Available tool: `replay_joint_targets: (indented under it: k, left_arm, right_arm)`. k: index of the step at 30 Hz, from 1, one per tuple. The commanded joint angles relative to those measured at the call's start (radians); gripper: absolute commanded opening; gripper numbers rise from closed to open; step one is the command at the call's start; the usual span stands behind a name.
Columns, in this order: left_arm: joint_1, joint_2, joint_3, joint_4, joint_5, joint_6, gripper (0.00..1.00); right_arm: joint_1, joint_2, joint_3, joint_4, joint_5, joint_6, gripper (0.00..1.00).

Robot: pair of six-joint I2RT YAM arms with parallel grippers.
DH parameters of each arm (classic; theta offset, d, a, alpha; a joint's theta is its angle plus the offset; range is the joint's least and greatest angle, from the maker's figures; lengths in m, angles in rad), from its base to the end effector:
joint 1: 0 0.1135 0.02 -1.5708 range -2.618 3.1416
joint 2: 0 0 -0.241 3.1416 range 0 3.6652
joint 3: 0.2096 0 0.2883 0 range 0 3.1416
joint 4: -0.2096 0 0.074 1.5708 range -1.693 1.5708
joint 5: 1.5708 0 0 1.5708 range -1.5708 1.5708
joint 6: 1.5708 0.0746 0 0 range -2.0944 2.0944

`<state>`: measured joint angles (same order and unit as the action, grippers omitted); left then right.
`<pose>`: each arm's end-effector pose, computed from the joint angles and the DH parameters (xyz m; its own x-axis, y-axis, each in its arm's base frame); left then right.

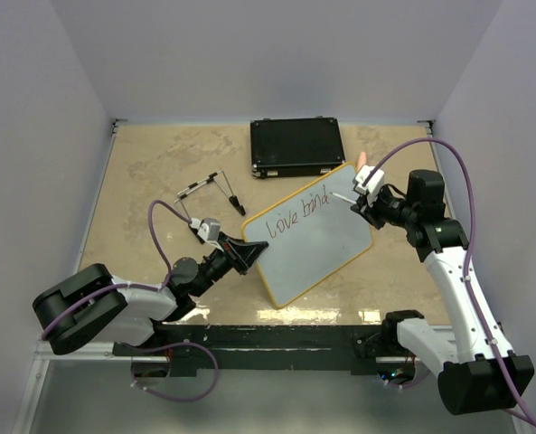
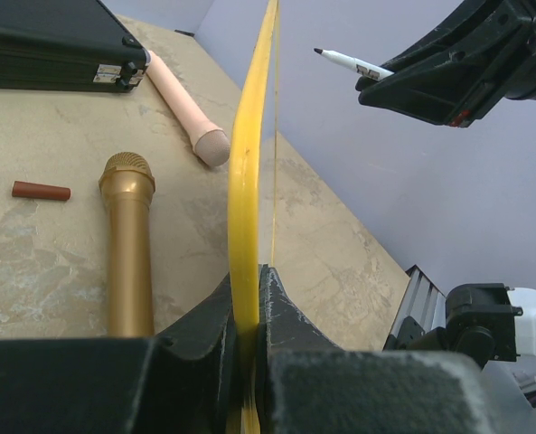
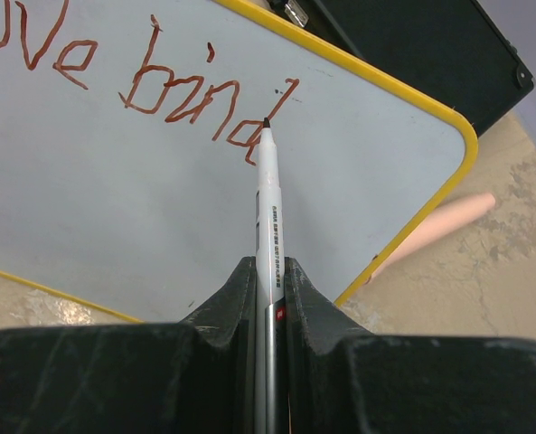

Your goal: Write a sentence on the whiteboard

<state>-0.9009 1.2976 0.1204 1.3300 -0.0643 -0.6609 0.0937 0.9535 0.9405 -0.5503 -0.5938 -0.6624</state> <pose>0.1684 -0.2049 0.1307 -0.3814 -0.5051 -0.7742 0.6444 0.4552 -0.6144 0.2730 0.0676 0.2938 -0.0819 -0.5197 -0.8504 -0.7595 0.5851 -0.2844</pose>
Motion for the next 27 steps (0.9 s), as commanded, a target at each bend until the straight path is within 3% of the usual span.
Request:
replay_joint_targets:
  k: [1,27]
  left_arm:
    - [-0.004,0.0,-0.016,-0.049,0.038,0.087,0.0]
    - [0.002,-0.003,-0.015,-0.06,0.037,0.09,0.0]
  right_arm:
    - [-0.005,-0.005,-0.003,0.016,-0.004,-0.003,0.0]
    - [-0.006,0.001,-0.005,0.004,-0.031,-0.014,0.0]
